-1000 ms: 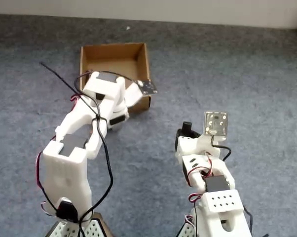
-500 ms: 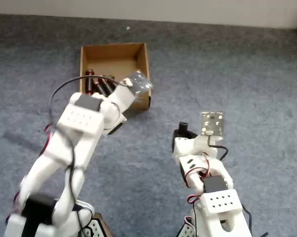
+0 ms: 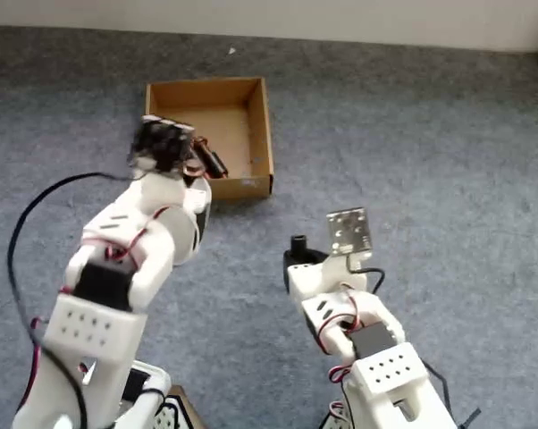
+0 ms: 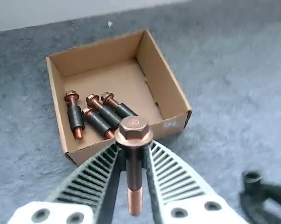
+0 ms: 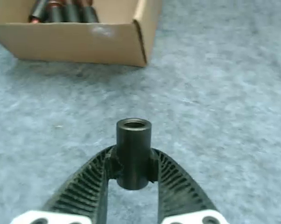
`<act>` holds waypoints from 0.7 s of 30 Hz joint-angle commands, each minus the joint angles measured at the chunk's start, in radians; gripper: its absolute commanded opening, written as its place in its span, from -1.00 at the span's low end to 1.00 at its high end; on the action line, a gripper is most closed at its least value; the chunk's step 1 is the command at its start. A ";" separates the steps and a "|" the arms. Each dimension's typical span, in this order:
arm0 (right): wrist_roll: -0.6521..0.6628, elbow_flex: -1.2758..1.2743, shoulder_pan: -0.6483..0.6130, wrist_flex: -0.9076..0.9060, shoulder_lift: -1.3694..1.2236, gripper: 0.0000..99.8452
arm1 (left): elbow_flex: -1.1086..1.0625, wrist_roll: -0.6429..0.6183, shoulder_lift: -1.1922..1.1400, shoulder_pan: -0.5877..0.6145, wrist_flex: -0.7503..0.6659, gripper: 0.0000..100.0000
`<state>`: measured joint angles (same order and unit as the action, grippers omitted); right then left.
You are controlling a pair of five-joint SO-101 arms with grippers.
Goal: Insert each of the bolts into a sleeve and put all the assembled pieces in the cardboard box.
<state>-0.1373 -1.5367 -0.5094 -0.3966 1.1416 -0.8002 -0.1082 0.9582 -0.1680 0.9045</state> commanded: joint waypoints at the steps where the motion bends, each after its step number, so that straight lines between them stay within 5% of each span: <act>1: 0.005 0.015 -0.077 0.022 0.025 -0.99 | -0.047 -0.150 0.160 -0.059 -0.057 -0.99; 9: 0.011 -0.045 -0.196 0.199 0.025 -0.99 | -0.274 -0.155 0.360 -0.134 -0.262 -0.99; 16: 0.120 -0.214 -0.226 0.539 0.025 -0.99 | -0.306 -0.155 0.460 -0.142 -0.265 -0.99; 21: 0.130 -0.245 -0.225 0.599 0.025 -0.99 | -0.335 -0.150 0.467 -0.216 -0.267 -0.99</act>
<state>-0.0238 -1.6671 -0.7258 0.1573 1.1431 -1.1132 -0.2555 1.4016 -0.3184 0.6651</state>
